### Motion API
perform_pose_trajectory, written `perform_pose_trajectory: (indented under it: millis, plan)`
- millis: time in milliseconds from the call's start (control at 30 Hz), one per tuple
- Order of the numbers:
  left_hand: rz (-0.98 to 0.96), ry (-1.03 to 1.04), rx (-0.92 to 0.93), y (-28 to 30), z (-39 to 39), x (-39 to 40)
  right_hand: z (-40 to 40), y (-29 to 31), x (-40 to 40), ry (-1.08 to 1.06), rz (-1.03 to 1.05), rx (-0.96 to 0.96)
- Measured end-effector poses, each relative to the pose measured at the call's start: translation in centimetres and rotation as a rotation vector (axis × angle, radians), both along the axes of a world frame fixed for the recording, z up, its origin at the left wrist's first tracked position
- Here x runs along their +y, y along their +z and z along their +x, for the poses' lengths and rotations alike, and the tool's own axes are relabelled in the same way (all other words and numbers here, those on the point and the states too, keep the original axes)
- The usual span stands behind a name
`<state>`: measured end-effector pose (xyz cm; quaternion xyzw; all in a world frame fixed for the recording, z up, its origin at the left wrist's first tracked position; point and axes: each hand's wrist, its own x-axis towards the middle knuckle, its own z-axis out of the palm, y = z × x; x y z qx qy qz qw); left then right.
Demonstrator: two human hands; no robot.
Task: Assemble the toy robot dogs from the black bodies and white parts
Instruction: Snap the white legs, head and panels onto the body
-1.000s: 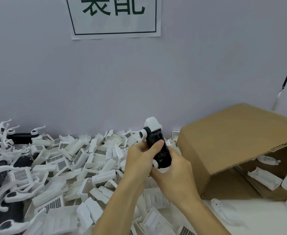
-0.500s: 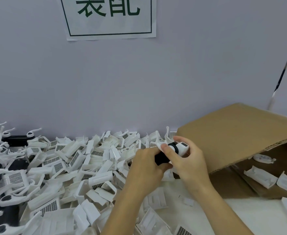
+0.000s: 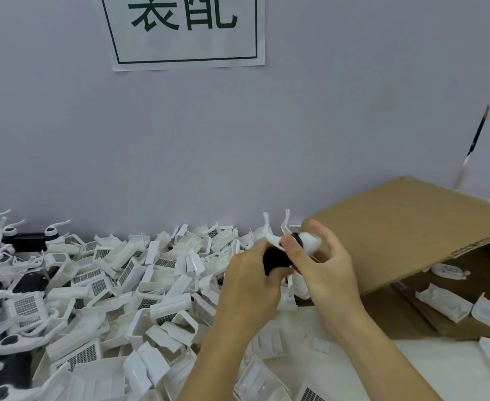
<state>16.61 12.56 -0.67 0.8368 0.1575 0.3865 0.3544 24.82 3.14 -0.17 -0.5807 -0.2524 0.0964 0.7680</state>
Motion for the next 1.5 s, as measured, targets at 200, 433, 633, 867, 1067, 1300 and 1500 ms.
perform_pose_trajectory:
  millis: [200,433,633,867,1067,1300,1500]
  plan:
    - [-0.599,0.148,-0.24,0.9,-0.1,1.2,-0.1,-0.4,0.1,-0.031,-0.016,0.034]
    - [-1.176,-0.028,-0.371,1.7,-0.7,2.0,0.3,-0.9,0.4,-0.059,-0.097,0.087]
    - [-1.296,-0.181,-0.471,1.8,-0.8,2.2,0.3,-1.4,0.5,0.075,-0.286,0.133]
    - [-1.157,-0.318,-0.426,1.9,-1.2,1.9,-1.0,-1.3,0.5,0.459,-0.339,0.076]
    - [-1.198,-0.29,-0.329,1.9,-1.3,1.5,-2.6,-1.2,1.1,0.46,-0.242,0.1]
    - [-1.078,-0.184,-0.308,1.7,-0.9,1.1,-4.0,-1.8,2.3,0.35,-0.193,0.124]
    - [-1.105,-0.16,-0.281,1.6,-0.9,0.8,-4.0,-1.9,2.2,0.335,-0.2,0.075]
